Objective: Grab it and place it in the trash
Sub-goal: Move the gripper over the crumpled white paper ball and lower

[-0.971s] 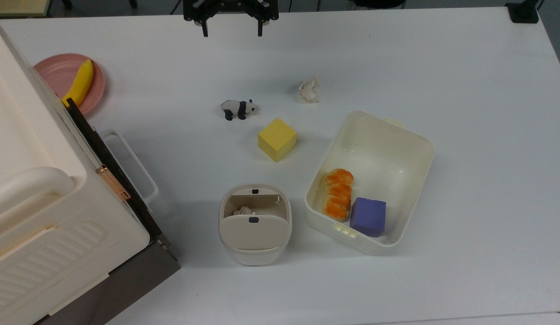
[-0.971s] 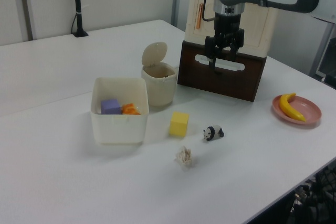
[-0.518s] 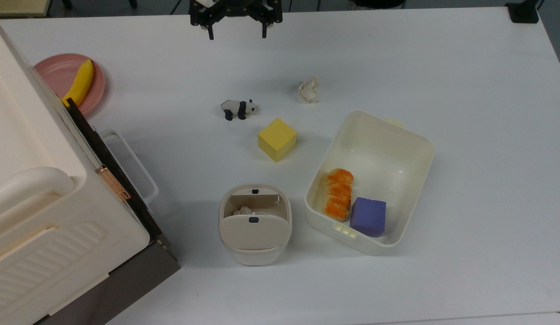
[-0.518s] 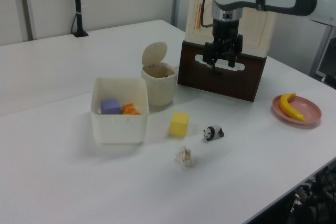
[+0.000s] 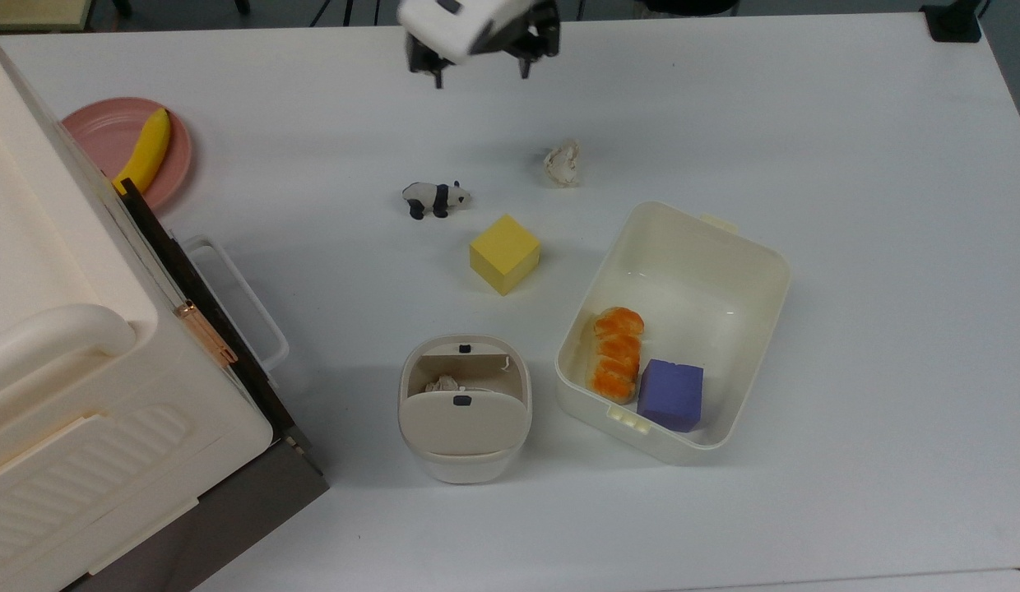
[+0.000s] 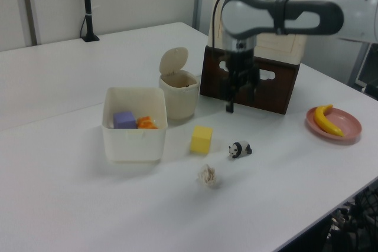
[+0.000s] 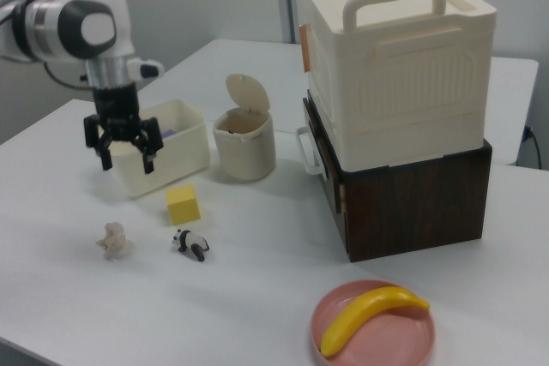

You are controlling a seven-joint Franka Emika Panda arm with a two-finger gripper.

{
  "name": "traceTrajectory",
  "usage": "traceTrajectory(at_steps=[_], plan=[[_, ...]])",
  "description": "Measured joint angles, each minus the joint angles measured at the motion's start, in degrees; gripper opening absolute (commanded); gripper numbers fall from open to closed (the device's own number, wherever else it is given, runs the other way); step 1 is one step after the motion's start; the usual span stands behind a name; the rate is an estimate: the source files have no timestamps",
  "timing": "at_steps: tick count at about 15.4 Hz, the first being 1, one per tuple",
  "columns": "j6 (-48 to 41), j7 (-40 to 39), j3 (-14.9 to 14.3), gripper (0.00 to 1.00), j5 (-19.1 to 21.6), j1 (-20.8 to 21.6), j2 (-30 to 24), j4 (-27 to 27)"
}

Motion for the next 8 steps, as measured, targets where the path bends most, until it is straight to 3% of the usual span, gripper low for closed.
traceTrajectory(at_steps=[5, 8], plan=[[11.8, 5.5, 0.3, 0.98, 0.0, 5.9, 1.3, -9.1], [14.4, 6.7, 0.3, 0.88, 0.0, 7.5, 3.4, -11.0]])
